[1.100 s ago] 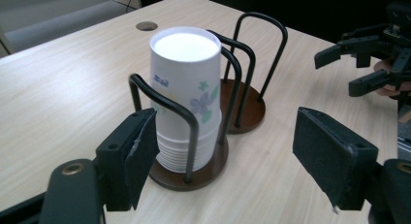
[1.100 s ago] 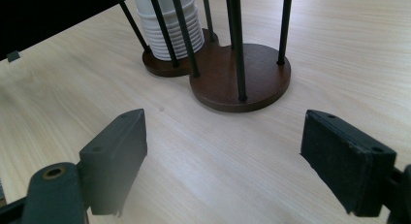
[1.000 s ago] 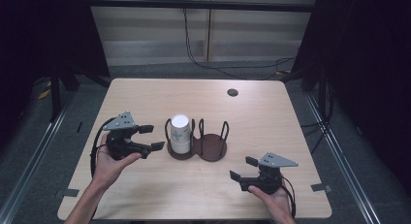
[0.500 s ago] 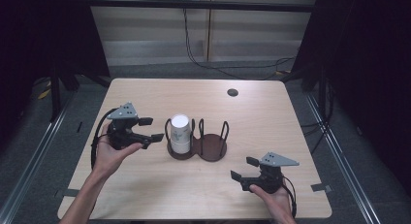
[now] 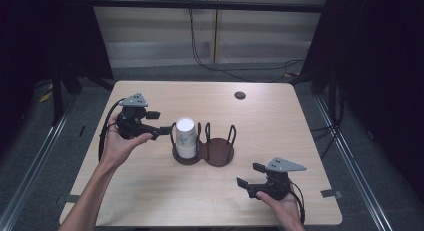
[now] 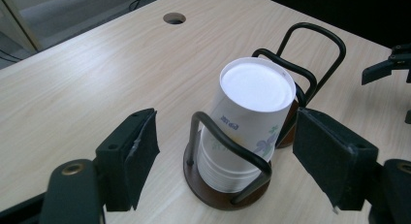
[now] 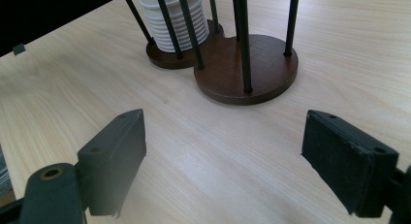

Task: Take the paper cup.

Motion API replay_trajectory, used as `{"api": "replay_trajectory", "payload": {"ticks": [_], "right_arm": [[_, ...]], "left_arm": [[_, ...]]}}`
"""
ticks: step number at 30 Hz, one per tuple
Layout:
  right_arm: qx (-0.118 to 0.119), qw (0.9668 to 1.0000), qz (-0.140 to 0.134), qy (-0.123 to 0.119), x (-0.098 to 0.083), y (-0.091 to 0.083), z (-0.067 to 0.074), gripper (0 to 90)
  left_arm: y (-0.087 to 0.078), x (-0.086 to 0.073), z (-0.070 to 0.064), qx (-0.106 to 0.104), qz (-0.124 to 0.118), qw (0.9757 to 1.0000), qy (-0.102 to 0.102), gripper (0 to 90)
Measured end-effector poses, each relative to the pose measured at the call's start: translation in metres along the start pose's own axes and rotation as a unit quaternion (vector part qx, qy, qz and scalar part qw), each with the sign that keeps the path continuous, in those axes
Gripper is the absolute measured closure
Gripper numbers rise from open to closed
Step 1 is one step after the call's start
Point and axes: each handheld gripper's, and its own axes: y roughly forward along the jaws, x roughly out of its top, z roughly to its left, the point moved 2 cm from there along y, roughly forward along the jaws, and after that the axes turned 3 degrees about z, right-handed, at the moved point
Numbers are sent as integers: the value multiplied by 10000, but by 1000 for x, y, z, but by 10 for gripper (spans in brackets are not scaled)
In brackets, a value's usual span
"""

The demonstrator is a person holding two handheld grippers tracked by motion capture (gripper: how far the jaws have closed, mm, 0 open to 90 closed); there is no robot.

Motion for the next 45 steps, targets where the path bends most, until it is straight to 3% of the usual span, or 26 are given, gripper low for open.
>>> {"api": "replay_trajectory", "payload": {"ticks": [6, 8, 12, 13, 16, 17, 19, 20, 21, 22, 25, 28, 30, 35, 38, 41, 44, 45], "right_arm": [[5, 10000, 15, 18, 0, 1, -1, 155], [6, 10000, 30, 31, 0, 0, 0, 155], [8, 10000, 48, 29, 0, 0, 0, 154], [13, 10000, 40, 32, 0, 0, 0, 154], [15, 10000, 46, 25, -1, 0, -1, 154], [27, 10000, 82, 40, -1, 0, -1, 154], [47, 9999, 114, 13, -1, 0, -1, 154], [47, 9999, 114, 13, -1, 0, -1, 154], [49, 9999, 111, -5, -1, 1, 0, 154], [49, 9999, 111, -5, -1, 1, 0, 154], [58, 9999, 131, 1, -1, 1, 0, 154], [58, 9999, 121, 7, -1, 1, 0, 154], [48, 9999, 144, 21, -1, 1, -1, 154], [53, 9999, 148, 39, -2, 0, 0, 154], [61, 9999, 152, 40, -2, 0, -1, 154], [62, 9998, 166, 9, -2, 1, -1, 152], [46, 9999, 156, 32, -2, 1, -1, 144], [40, 9998, 162, 50, -2, 1, -1, 145]], "left_arm": [[7, 12, -4, -136, 216, 9996, 139, 233], [15, 18, -7, -138, 441, 9985, 309, 238], [21, 22, -9, -207, 558, 9977, 331, 241], [24, 26, -10, -244, 665, 9965, 454, 253], [27, 29, -12, -282, 734, 9958, 467, 264], [29, 32, -13, -437, 735, 9949, 544, 265], [32, 36, -15, -450, 810, 9938, 610, 269], [32, 36, -15, -450, 810, 9938, 610, 271], [37, 39, -16, -431, 976, 9918, 701, 277], [37, 39, -16, -431, 976, 9918, 701, 276], [46, 42, -19, -441, 1235, 9886, 739, 255], [50, 43, -21, -298, 1330, 9880, 728, 240], [53, 44, -22, -316, 1434, 9860, 791, 237], [59, 47, -22, -132, 1551, 9849, 764, 256], [60, 47, -22, -201, 1611, 9842, 713, 280], [64, 46, -23, -166, 1825, 9798, 800, 272], [66, 46, -24, -132, 1868, 9793, 770, 268], [67, 46, -24, -111, 1936, 9777, 807, 268]]}}
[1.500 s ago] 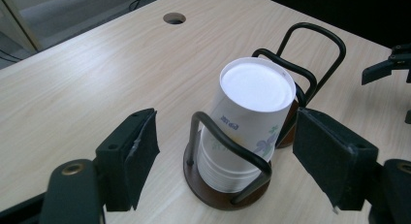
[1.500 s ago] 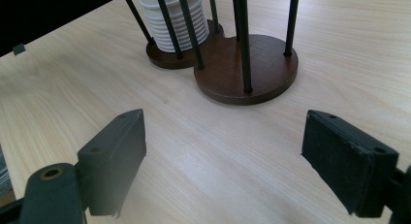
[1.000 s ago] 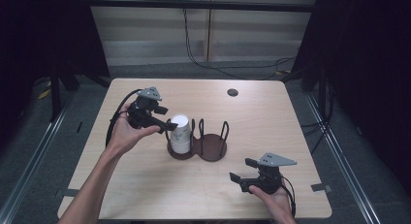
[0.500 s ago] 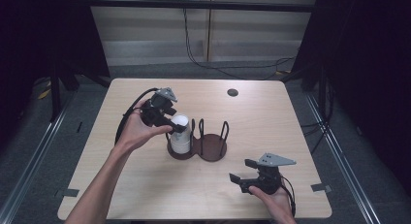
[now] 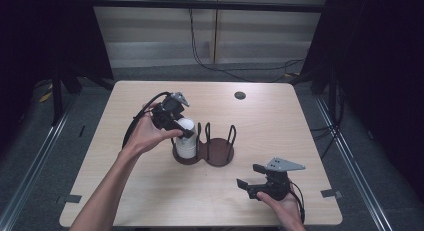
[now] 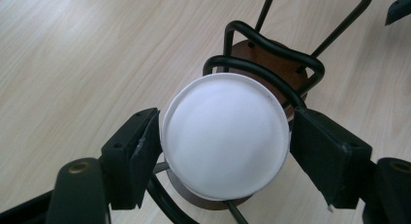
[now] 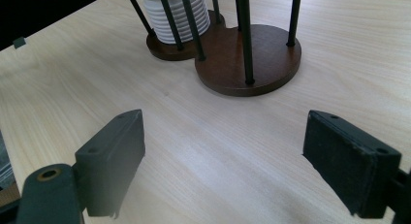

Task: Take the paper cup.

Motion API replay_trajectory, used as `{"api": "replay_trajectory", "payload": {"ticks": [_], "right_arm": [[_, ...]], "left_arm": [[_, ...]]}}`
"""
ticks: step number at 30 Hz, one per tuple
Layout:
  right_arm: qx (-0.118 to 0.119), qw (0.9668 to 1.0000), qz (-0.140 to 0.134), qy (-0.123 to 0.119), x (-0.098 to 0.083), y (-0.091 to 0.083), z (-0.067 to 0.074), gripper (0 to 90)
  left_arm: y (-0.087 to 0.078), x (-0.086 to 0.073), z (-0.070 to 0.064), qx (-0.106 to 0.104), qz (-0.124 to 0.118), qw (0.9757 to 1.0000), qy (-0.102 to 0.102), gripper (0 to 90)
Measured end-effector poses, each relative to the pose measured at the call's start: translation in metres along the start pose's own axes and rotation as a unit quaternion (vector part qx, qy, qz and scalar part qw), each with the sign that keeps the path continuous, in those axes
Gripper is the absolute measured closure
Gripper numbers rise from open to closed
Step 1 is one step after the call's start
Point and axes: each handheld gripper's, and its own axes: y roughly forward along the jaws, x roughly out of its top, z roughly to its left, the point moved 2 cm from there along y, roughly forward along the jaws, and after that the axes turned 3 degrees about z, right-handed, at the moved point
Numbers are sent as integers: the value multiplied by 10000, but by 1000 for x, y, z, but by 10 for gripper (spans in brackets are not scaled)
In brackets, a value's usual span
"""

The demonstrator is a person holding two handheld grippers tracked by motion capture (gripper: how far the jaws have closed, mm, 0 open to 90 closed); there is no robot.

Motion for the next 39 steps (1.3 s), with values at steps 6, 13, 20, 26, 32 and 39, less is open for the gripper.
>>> {"api": "replay_trajectory", "payload": {"ticks": [6, 13, 20, 26, 32, 39], "right_arm": [[-12, 10000, 25, -11, 0, 1, 1, 145], [2, 10000, 58, -26, -1, 2, 1, 144], [-9, 10000, 67, -2, -1, 2, 0, 143], [-10, 10000, 68, 3, -1, 3, 0, 143], [-20, 9999, 114, 28, -1, 3, 1, 143], [-21, 9999, 107, 17, -1, 3, 0, 143]], "left_arm": [[8, 0, 0, -67, 121, 9999, -16, 315], [8, 0, 0, -81, 107, 9999, -63, 333], [2, -1, 4, -110, 37, 9999, -119, 343], [-3, -1, 3, -103, -1, 9998, -165, 346], [-6, 1, 3, -109, -20, 9998, -148, 345], [-11, 2, 1, -87, -25, 9998, -202, 352]]}}
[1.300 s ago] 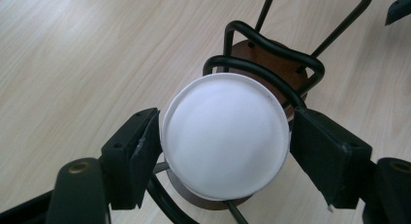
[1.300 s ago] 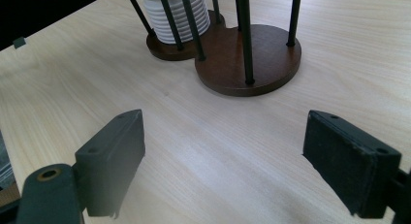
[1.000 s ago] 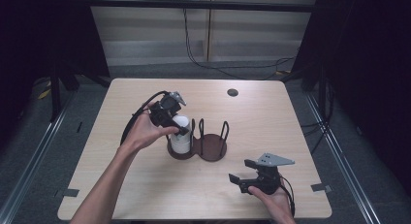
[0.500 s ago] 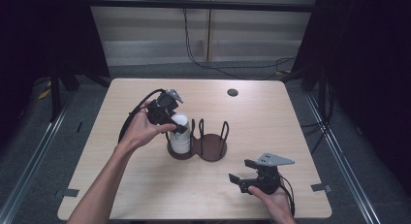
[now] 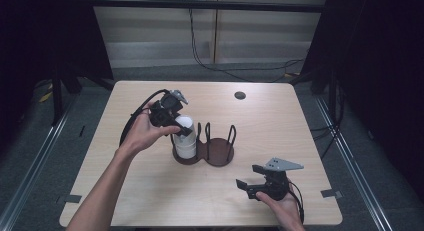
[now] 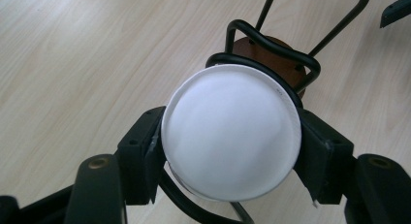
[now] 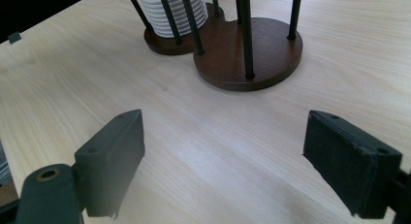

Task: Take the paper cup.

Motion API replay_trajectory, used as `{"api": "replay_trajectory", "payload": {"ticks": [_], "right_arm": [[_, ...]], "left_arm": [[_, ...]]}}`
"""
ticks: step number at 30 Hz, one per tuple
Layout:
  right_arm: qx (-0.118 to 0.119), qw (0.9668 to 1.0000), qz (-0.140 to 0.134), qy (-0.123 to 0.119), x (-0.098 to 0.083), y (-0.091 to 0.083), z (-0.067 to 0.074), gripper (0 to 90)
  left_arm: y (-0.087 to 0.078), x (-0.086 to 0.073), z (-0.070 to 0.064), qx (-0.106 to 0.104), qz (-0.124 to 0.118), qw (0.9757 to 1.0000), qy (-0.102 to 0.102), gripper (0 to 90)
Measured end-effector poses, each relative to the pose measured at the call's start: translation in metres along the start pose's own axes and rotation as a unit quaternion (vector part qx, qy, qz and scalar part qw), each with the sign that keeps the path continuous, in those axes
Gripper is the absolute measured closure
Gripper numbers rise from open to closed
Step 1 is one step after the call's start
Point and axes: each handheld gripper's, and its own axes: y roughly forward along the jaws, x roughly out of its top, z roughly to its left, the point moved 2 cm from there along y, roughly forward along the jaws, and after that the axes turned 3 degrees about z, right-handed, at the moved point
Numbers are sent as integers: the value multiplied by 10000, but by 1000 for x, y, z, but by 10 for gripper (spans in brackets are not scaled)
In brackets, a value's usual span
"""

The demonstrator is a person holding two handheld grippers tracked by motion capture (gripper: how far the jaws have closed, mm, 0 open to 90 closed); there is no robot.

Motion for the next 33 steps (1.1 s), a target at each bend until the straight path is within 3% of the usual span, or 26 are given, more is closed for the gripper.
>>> {"api": "replay_trajectory", "payload": {"ticks": [10, 13, 33], "right_arm": [[-10, 10000, -14, 9, 0, -1, -1, 143], [-24, 10000, -9, 20, 0, -1, -1, 143], [-25, 10000, 22, 17, 0, 0, -1, 143]], "left_arm": [[-12, -1, 2, 51, -212, 9998, 13, 357], [-16, -2, 2, 19, -367, 9993, -84, 360], [-27, -7, 4, -18, -695, 9973, -234, 366]]}}
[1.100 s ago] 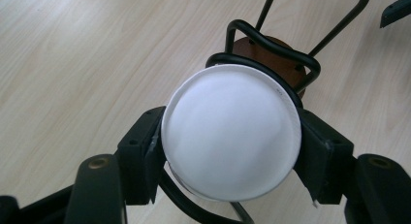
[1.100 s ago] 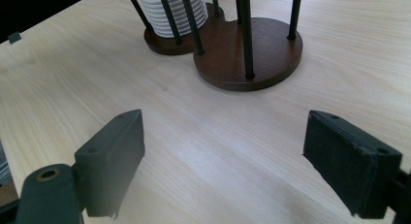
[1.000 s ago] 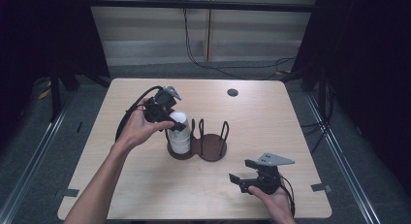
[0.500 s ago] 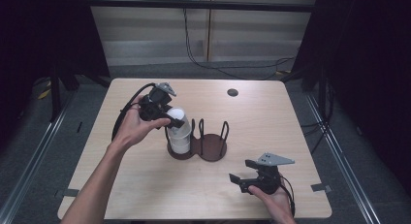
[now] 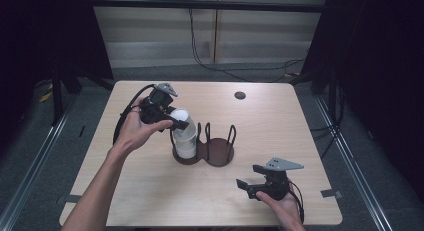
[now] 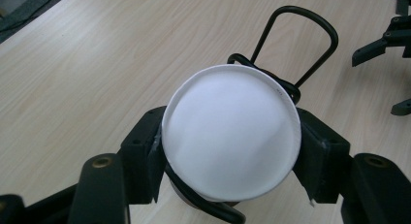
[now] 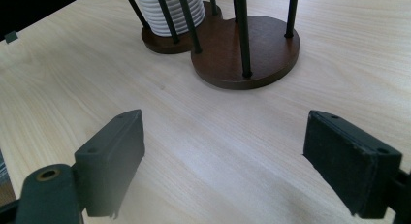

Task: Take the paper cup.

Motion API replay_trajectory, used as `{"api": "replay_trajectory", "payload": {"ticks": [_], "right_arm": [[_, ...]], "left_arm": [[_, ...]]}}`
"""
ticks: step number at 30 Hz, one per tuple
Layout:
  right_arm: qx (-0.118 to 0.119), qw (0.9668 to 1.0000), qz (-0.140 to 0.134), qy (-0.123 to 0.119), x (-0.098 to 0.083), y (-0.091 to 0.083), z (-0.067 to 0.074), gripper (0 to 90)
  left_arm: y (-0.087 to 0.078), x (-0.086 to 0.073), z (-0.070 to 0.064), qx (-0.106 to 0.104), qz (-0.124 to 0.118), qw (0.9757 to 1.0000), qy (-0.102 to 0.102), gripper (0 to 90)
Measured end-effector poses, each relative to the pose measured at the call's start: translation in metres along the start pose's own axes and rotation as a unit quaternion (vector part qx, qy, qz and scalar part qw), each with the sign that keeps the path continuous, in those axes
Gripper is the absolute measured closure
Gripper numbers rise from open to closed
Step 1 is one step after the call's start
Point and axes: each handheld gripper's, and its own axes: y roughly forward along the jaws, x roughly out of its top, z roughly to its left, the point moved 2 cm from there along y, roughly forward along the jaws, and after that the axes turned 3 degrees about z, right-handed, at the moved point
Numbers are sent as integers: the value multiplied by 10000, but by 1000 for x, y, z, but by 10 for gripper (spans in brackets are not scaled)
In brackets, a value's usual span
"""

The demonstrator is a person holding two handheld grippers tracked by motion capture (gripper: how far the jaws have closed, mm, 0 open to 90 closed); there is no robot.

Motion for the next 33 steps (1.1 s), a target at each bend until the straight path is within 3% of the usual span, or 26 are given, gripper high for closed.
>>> {"api": "replay_trajectory", "payload": {"ticks": [7, 8, 11, 13, 16, 23, 25, 33], "right_arm": [[-13, 10000, -12, 8, 0, 0, 0, 143], [-16, 10000, -11, 11, 0, 0, 0, 143], [-15, 10000, -11, 16, 0, 0, 0, 143], [1, 10000, -8, 3, 0, 0, 0, 143], [4, 10000, -11, 24, 0, 0, 0, 143], [8, 10000, -22, 26, 0, 0, -1, 143], [5, 10000, -23, 29, 0, 0, 0, 143], [18, 10000, -39, 7, 1, 1, 0, 142]], "left_arm": [[-9, -1, -1, 34, -204, 9998, 46, 366], [-11, -1, -1, -35, -422, 9990, -126, 367], [-15, -2, 2, 34, -438, 9990, -106, 368], [-16, -3, 2, -28, -544, 9984, -162, 369], [-20, -6, 4, -108, -785, 9964, -296, 369], [-27, -11, 4, -77, -1019, 9941, -352, 369], [-30, -14, 5, -89, -1189, 9920, -410, 370], [-35, -23, 1, -91, -1420, 9888, -454, 370]]}}
